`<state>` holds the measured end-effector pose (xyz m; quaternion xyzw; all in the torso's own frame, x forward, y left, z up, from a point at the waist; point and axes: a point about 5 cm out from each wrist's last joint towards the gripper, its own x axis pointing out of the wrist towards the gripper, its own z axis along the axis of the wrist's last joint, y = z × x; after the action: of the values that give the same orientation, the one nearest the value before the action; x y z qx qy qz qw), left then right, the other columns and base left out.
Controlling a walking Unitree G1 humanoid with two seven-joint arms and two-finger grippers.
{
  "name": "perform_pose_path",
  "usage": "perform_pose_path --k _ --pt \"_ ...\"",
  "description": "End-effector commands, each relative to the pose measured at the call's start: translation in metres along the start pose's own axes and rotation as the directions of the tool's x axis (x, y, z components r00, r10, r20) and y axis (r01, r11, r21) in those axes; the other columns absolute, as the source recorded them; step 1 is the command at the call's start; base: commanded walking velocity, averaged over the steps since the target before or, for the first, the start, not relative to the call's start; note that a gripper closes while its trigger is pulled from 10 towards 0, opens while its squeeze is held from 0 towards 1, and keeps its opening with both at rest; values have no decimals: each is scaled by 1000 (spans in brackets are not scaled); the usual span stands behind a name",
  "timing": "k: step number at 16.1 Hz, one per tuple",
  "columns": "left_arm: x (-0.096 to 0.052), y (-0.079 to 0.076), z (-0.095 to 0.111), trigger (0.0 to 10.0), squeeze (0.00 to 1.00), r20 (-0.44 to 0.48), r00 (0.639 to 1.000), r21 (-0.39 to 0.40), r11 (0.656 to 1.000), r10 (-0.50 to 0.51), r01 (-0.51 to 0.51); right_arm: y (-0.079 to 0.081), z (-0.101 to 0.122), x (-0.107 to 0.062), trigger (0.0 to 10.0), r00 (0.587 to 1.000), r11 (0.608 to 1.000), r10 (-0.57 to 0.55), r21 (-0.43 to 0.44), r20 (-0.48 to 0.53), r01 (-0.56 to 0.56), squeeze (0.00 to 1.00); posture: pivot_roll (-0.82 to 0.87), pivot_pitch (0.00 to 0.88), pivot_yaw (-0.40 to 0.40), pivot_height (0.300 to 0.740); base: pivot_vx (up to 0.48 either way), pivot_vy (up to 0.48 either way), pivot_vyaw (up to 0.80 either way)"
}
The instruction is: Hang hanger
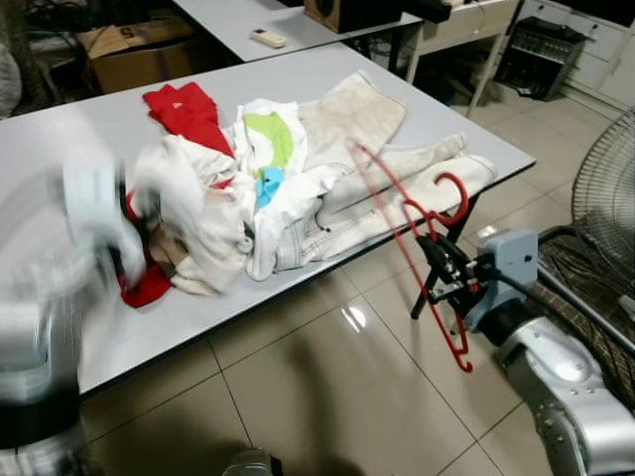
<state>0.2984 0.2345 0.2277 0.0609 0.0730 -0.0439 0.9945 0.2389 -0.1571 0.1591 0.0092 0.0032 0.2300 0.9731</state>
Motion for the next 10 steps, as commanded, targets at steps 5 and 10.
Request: perform_pose_path --k 5,10 --pt "12 12 96 0 0 177 980 532 847 -93 -15 13 41 -3 10000 966 973 190 94 176 -208 0 87 25 12 740 0 0 0" --pt "15 -11 28 0 0 -343 885 519 722 -313 457 31 39 -16 10000 914 906 390 129 113 -403 0 86 17 46 740 0 0 0"
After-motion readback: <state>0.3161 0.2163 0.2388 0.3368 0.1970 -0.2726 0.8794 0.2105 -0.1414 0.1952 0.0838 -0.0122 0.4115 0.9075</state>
